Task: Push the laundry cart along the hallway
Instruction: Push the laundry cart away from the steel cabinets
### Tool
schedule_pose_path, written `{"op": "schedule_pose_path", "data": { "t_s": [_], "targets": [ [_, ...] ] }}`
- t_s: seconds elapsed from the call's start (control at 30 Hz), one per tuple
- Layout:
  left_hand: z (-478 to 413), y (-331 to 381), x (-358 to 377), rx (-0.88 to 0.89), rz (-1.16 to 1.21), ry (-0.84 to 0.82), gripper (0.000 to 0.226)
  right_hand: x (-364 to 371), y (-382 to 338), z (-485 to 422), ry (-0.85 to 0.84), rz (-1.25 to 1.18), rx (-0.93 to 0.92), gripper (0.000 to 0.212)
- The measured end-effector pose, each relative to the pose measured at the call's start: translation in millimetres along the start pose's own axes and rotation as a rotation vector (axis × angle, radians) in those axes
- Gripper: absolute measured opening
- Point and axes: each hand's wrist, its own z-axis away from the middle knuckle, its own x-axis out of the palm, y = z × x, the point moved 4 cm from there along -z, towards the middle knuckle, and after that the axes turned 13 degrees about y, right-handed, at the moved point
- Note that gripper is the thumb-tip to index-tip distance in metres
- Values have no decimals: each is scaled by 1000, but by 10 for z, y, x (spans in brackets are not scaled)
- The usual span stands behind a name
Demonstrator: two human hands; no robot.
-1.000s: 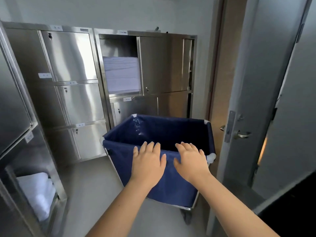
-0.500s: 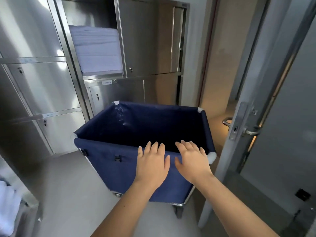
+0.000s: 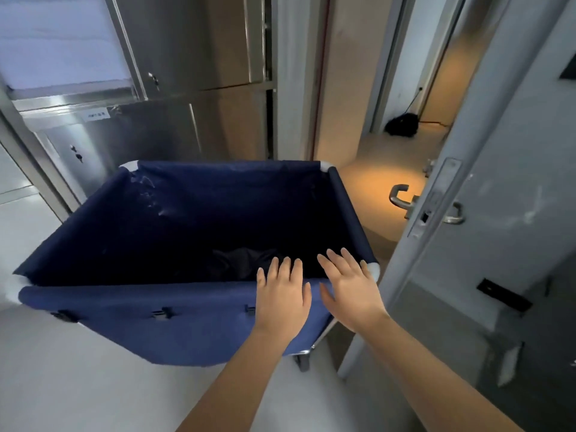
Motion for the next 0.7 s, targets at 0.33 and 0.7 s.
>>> {"op": "schedule_pose_path", "data": {
  "t_s": [0.33,0.7],
  "targets": [
    [-260,225,950,62,4,-145,53,654,888,-264,-155,34,-59,58],
    [-517,487,1511,107,-60,-229,57,1143,1350,-383,-248,-8,-188,60]
  ]
}}
